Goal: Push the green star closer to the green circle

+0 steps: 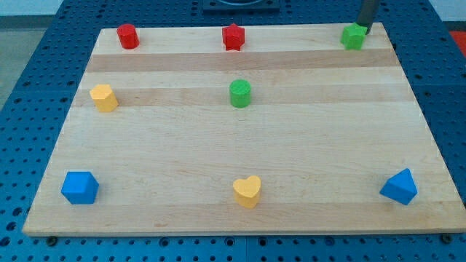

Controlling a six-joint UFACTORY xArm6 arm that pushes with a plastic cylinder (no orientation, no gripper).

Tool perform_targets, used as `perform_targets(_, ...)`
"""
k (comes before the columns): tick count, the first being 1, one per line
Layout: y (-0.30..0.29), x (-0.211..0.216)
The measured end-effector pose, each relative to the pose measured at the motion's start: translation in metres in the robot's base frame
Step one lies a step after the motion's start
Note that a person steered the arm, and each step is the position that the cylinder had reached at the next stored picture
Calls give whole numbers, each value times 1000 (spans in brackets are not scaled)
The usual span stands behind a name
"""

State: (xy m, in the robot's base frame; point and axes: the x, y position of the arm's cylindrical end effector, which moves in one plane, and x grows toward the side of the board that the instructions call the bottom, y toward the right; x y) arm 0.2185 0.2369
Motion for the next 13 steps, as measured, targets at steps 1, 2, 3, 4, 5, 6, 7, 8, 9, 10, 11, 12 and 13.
perform_targets(1,-19,9)
perform_targets(2,-22,29)
perform_targets(3,-29,51)
perform_targets(4,-45,71)
perform_targets(5,-60,94)
perform_targets(6,-67,123)
perform_targets(7,-78,144)
perform_targets(8,-103,149)
perform_targets(9,-133,151)
perform_targets(10,-156,157)
perform_targets(11,-171,166)
perform_targets(12,-175,166)
perform_targets(13,-175,166)
